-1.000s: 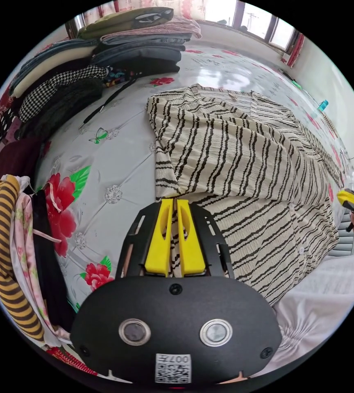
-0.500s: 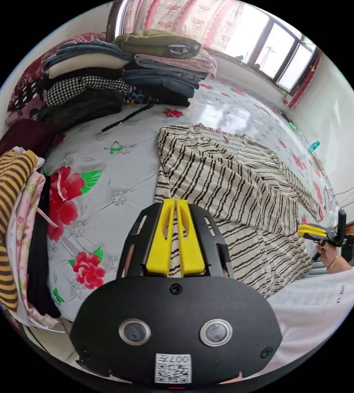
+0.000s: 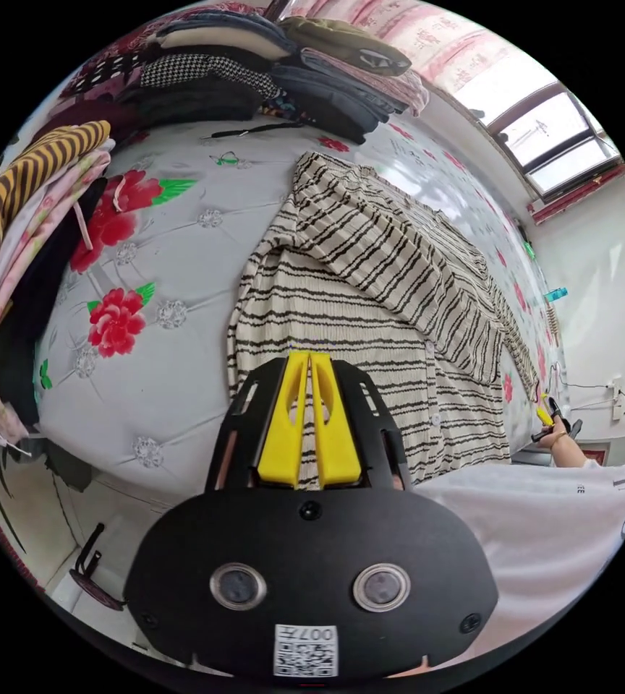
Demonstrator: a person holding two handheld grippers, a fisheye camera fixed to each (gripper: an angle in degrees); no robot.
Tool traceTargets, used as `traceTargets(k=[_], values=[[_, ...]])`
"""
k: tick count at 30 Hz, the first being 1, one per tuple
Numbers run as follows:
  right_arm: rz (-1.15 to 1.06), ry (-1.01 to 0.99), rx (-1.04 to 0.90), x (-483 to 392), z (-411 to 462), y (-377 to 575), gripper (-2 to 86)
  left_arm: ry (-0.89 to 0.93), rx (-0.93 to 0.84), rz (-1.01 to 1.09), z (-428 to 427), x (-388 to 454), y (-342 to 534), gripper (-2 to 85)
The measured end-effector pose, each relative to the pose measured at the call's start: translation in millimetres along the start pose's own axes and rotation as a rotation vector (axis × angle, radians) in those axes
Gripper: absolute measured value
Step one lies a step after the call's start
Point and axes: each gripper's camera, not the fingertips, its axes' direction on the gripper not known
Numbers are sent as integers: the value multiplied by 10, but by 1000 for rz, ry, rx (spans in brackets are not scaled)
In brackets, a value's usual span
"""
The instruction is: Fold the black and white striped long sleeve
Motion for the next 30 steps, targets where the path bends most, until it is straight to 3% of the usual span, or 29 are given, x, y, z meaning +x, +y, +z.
traceTargets(k=[4, 7, 9, 12, 15, 17, 23, 27, 30], values=[[40, -16, 33, 180, 129, 53, 76, -32, -16, -29, -96, -39, 36, -10], [18, -113, -60, 4, 293, -28, 53, -12, -2, -71, -174, -118, 56, -10], [-32, -157, -18, -304, 205, -108, 43, -2, 19, -100, -250, -184, 90, -10], [-251, -339, 23, -1290, -113, -287, 31, 17, 44, -132, -333, -276, 185, -10], [-638, -508, 32, -2783, -664, -46, 25, 26, 65, -172, -419, -397, 319, -10], [-960, -652, 17, -3960, -1130, 612, 22, 42, 89, -201, -490, -487, 416, -10], [-1480, -998, -157, -5829, -1537, 3255, 25, 48, 132, -271, -682, -801, 796, -8], [-1635, -1047, -404, -6258, -990, 4997, 33, 64, 127, -305, -708, -1024, 1073, 3], [-1699, -949, -727, -6328, -330, 6094, 40, 75, 104, -291, -685, -1130, 1229, 37]])
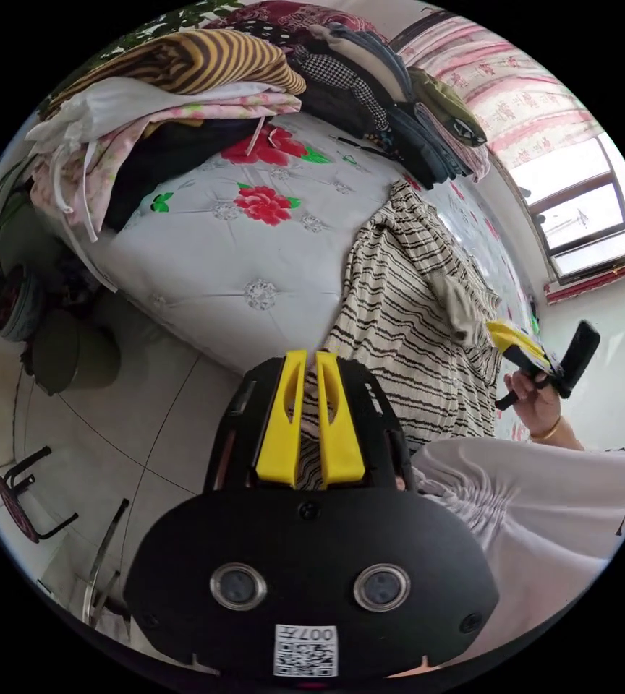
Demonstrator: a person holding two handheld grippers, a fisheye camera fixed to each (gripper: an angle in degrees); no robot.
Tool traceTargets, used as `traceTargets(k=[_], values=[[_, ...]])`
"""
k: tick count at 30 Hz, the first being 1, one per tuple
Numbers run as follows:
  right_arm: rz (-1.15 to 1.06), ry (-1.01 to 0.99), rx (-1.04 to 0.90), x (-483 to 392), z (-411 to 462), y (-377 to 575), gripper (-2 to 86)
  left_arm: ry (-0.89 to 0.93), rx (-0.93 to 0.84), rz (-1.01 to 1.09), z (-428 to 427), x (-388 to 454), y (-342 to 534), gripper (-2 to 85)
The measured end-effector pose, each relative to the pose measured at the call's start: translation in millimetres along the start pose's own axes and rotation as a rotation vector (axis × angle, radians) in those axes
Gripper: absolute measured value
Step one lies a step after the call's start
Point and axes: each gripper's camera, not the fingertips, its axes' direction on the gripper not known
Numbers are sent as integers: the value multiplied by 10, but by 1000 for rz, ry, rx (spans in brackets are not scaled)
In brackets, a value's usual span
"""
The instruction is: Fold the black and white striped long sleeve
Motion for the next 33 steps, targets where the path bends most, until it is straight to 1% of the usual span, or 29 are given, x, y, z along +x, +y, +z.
traceTargets(k=[2, 4, 6, 9, 12, 14, 16, 19, 20, 21, 23, 24, 26, 28, 31, 33], values=[[55, -50, -91, -19, 455, 109, 46, 15, -31, 31, 21, -61, 51, 60], [68, -7, -94, -81, 459, 237, 50, 34, -58, 87, 50, -90, 94, 78], [124, 53, -82, -68, 302, 430, 55, 42, -113, 178, 128, -92, 128, 100], [271, 174, -61, 9, -134, 952, 66, 46, -195, 293, 264, -60, 130, 125], [473, 295, -80, 27, -607, 1707, 81, 72, -265, 379, 402, -3, 79, 139], [652, 373, -92, -63, -948, 2403, 88, 75, -312, 425, 490, 51, 36, 142], [762, 415, -110, -178, -1104, 2854, 91, 41, -354, 478, 557, 127, -5, 138], [877, 427, -144, -364, -1125, 3386, 92, -44, -442, 562, 672, 265, -66, 105], [905, 410, -146, -411, -1065, 3526, 90, -81, -479, 590, 711, 304, -90, 81], [916, 400, -149, -424, -1024, 3578, 90, -103, -503, 618, 729, 332, -108, 42], [928, 360, -165, -447, -818, 3669, 80, -96, -533, 651, 722, 354, -139, 10], [923, 352, -172, -449, -765, 3669, 76, -72, -560, 663, 705, 354, -168, 2], [906, 420, -235, -460, -654, 3643, 50, -24, -569, 681, 623, 343, -217, -4], [872, 419, -228, -480, -662, 3646, 28, 25, -572, 692, 514, 316, -280, -7], [847, 379, -189, -515, -787, 3692, 10, 141, -575, 700, 284, 277, -446, -8], [828, 363, -154, -564, -901, 3713, 5, 282, -557, 702, 59, 265, -645, -9]])
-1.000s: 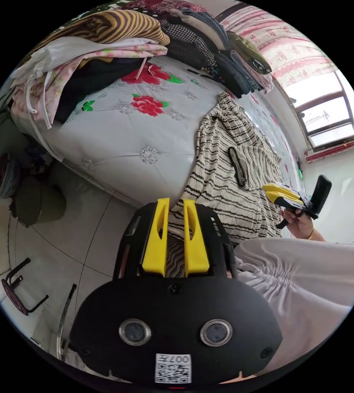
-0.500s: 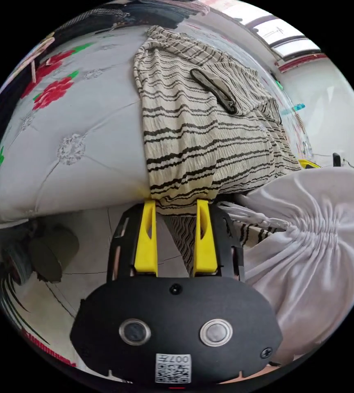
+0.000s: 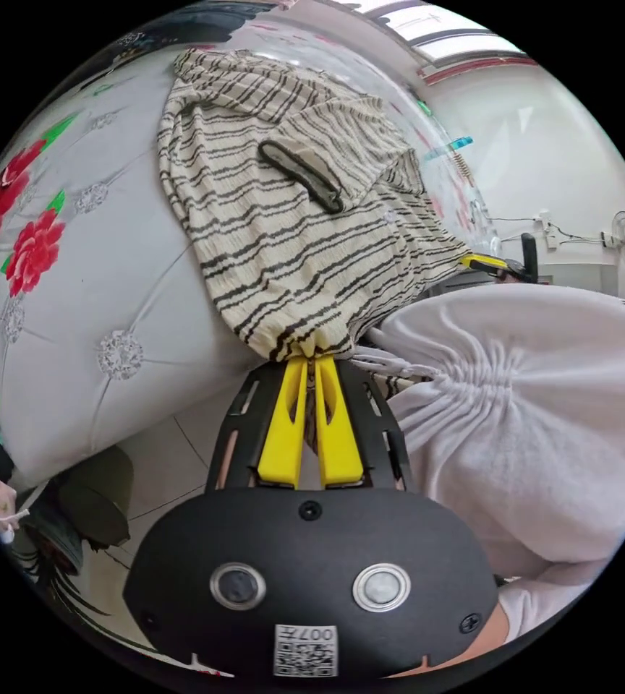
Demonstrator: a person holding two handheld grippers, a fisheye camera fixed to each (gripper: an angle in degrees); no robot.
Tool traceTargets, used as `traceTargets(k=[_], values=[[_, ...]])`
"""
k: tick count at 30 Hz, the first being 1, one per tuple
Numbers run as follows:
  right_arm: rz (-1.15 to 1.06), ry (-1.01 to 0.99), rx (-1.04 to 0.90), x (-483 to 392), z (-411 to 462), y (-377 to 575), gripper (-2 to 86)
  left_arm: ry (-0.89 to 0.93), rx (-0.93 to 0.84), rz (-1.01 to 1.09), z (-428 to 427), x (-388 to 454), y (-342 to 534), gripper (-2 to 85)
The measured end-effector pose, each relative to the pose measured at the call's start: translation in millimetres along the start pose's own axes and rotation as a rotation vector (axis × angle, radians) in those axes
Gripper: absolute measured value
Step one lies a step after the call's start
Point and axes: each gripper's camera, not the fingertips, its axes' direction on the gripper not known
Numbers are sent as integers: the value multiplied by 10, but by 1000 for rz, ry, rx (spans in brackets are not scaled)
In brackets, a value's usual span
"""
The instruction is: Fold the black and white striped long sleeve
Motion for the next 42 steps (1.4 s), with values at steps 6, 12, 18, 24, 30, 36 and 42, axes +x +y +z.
traceTargets(k=[6, 12, 18, 24, 30, 36, 42], values=[[42, -195, 178, 365, -558, 80, -1, 180, 154, 116, -777, -187, -369, -9], [86, -378, 413, 1246, -1298, -571, -1, 149, 308, 87, -1668, -632, -1519, -6], [131, -290, 543, 1979, -1626, -1910, 12, 115, 688, -316, -2184, -1077, -2429, 80], [182, -204, 513, 2311, -995, -1902, 42, 29, 655, -428, -1737, -1217, -2303, 112], [214, -288, 383, 2499, 83, -679, 75, -15, 565, -539, -1002, -1280, -1582, 121], [296, -310, 353, 2678, 711, -165, 86, -38, 507, -543, -555, -1219, -1836, 116], [158, -256, 250, 2570, 941, -373, 10, -163, 423, -564, -568, -1267, -2200, 3]])
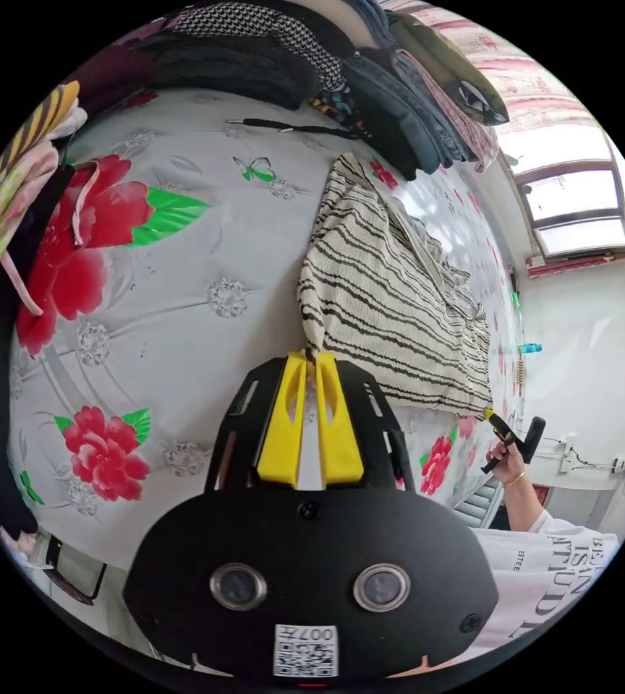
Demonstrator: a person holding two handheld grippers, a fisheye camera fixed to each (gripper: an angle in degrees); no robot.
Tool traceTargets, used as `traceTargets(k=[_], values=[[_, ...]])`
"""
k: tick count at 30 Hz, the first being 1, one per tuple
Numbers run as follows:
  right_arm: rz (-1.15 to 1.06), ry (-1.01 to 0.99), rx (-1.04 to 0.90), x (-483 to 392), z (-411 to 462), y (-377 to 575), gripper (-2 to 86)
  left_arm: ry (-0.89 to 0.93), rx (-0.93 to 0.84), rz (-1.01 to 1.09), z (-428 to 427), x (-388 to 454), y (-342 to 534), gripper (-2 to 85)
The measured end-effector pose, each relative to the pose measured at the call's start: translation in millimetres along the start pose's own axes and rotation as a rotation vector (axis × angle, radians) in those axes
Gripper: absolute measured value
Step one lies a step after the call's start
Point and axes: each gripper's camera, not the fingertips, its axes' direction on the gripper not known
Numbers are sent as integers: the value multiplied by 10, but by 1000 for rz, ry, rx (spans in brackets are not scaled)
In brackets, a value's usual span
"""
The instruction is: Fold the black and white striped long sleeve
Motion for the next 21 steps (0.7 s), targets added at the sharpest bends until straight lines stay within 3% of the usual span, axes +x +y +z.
traceTargets(k=[8, 13, 18, 21], values=[[-51, 142, -160, 221, -252, 1078, 7, 14, -83, 116, 26, 170, 708, 13], [45, 289, -74, 226, -478, 1562, 30, -138, -1, 66, -185, 158, 1324, 35], [-133, 344, 85, -248, -459, 1164, 52, -186, 70, 270, -205, 576, 901, 70], [-196, 254, 89, -411, 10, 610, 65, -157, 40, 410, 174, 980, 405, 99]])
